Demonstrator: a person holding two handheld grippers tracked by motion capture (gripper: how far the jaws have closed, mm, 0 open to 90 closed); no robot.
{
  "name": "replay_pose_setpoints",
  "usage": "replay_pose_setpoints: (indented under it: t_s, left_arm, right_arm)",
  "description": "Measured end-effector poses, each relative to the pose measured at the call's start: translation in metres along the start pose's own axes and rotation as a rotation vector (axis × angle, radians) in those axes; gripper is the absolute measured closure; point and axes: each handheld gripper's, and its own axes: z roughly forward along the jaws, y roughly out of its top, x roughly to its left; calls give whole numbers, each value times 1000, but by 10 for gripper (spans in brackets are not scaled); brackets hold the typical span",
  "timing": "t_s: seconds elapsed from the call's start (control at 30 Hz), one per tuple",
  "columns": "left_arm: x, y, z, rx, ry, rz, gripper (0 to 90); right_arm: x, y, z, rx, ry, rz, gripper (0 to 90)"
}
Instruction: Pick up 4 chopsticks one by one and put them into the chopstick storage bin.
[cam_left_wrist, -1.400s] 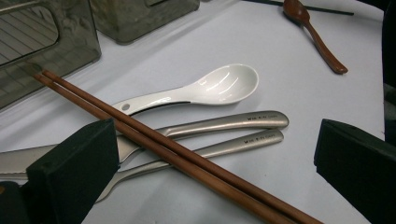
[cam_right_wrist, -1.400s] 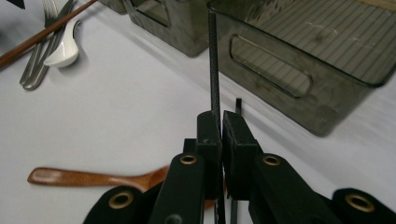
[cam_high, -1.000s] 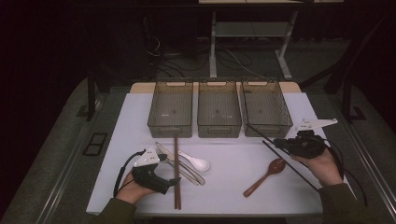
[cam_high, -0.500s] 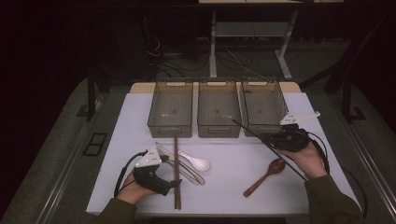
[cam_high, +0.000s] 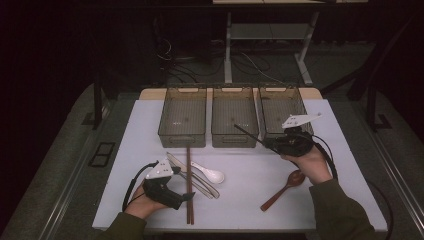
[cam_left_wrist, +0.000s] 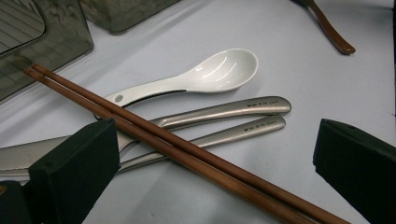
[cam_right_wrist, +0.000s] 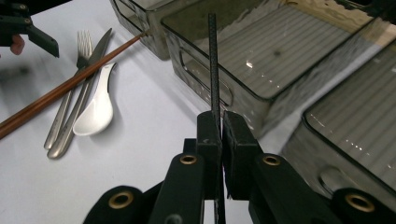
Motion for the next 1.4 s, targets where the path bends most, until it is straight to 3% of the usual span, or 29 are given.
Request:
replay_pose_setpoints:
  t_s: [0.67,1.4]
  left_arm:
    - [1,1,0,-6,-15,0,0]
    - [1,1,1,-7,-23,-8,0]
  right_arm:
    - [11,49,34,17,-12,-38,857]
    - [24,101,82,36,-14,-62,857]
